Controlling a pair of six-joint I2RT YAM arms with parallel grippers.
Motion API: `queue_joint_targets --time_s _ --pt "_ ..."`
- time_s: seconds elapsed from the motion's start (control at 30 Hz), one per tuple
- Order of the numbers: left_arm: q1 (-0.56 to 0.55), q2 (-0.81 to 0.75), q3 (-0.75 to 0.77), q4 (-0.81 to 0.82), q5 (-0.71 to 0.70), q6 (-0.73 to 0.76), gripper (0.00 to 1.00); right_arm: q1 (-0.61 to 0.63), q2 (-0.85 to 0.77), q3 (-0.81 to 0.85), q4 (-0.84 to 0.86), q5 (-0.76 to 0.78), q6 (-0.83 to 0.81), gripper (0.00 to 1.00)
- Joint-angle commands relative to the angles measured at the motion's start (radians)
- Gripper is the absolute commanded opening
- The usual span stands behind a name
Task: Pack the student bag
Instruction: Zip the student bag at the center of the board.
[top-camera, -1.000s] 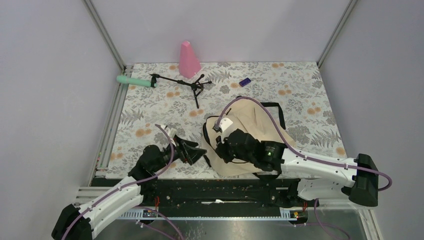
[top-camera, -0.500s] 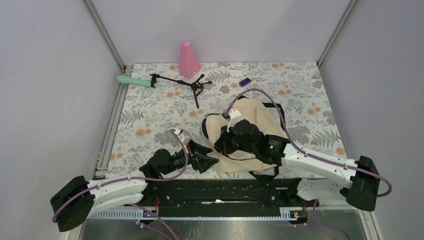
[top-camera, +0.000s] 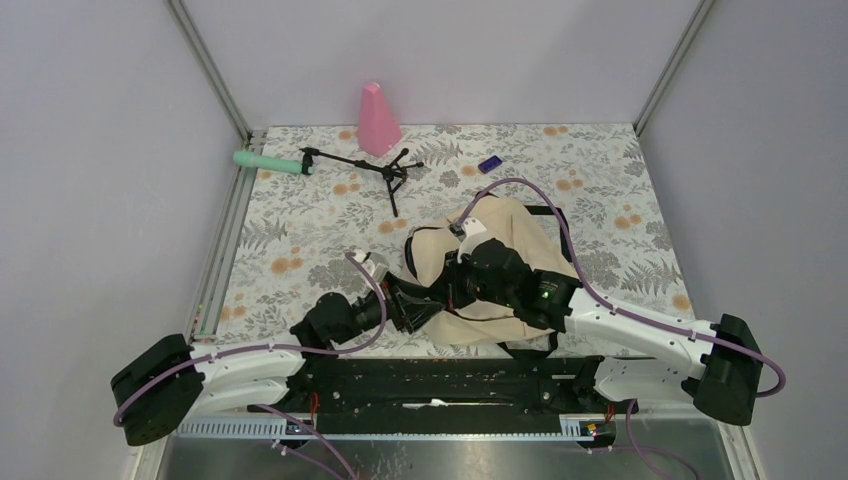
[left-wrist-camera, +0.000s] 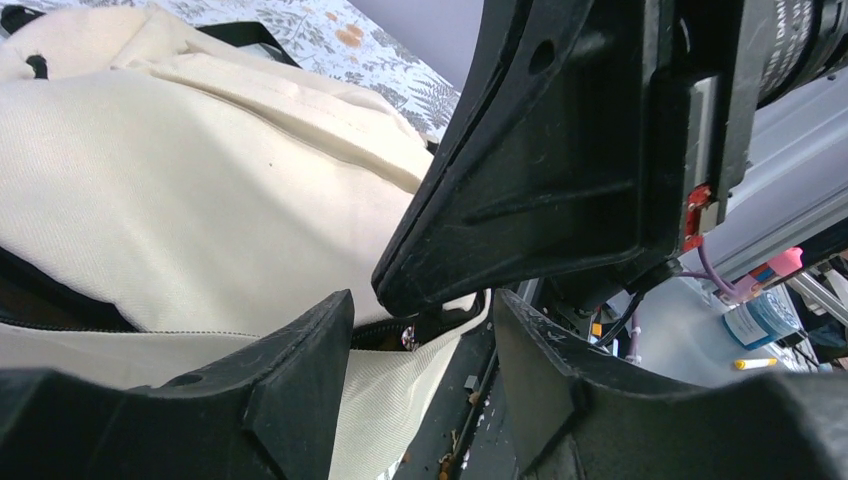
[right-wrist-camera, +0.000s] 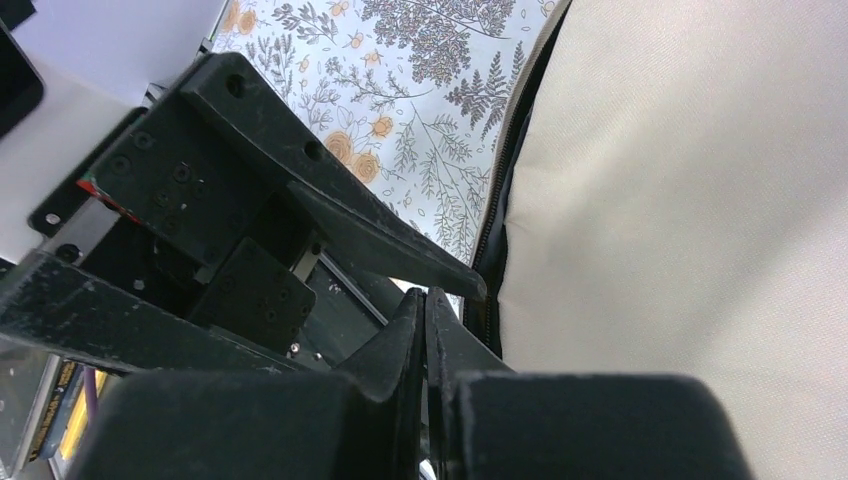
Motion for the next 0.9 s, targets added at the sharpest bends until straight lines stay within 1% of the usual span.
queue_joint_targets --time_s 0.0,0.03,0.13,0.2,0.4,0.47,0.53,0.57,0.6,0.63,0.67,0.7,0.77,0.8,0.83,0.87 --pt "-0.015 0.02 0.038 0.08 -0.01 0.011 0.55 -0.013 -0.042 0.016 0.131 -0.01 0.046 0.0" --pt "-0.017 0.025 0.038 0.08 -0.014 0.012 0.55 -0.014 -0.042 0.015 0.135 -0.009 0.048 0.0" --pt "-0.021 0.045 0.04 0.095 -0.019 0.013 0.5 -0.016 -0.036 0.019 0.138 -0.014 0.058 0.0" --pt "-0.026 0.067 0.043 0.117 -0.018 0.01 0.44 -0.015 -0.032 0.02 0.14 -0.019 0.067 0.0" --pt "-0.041 0.128 0.056 0.181 -0.041 -0.003 0.29 -0.017 -0.032 0.014 0.145 -0.02 0.081 0.0" --pt "-0.044 0.141 0.052 0.208 -0.054 -0.014 0.22 -0.018 -0.035 0.012 0.144 -0.018 0.081 0.0" --pt "-0.047 0.15 0.049 0.23 -0.061 -0.021 0.08 -0.019 -0.036 0.006 0.144 -0.011 0.081 0.0" --pt "-0.047 0.152 0.048 0.234 -0.065 -0.025 0.04 -0.02 -0.038 0.002 0.143 -0.009 0.081 0.0" --pt "-0.047 0.155 0.048 0.234 -0.066 -0.028 0.0 -0.022 -0.042 -0.002 0.143 -0.006 0.081 0.0" --pt "-0.048 0.158 0.048 0.233 -0.066 -0.031 0.0 -0.026 -0.045 -0.008 0.142 -0.003 0.084 0.0" --pt "-0.049 0.158 0.045 0.23 -0.066 -0.033 0.0 -0.029 -0.052 -0.011 0.138 0.003 0.085 0.03" --pt "-0.049 0.158 0.043 0.229 -0.065 -0.035 0.0 -0.032 -0.06 -0.013 0.131 0.012 0.083 0.09" --pt "-0.049 0.153 0.032 0.217 -0.082 -0.046 0.0 -0.035 -0.087 -0.017 0.107 0.039 0.066 0.27" --pt "-0.049 0.148 0.026 0.207 -0.094 -0.052 0.0 -0.035 -0.103 -0.023 0.079 0.056 0.053 0.37" --pt "-0.049 0.141 0.025 0.195 -0.104 -0.054 0.0 -0.036 -0.122 -0.035 0.059 0.073 0.038 0.53" --pt "-0.049 0.132 0.024 0.18 -0.11 -0.057 0.0 -0.036 -0.145 -0.056 0.043 0.093 0.015 0.64"
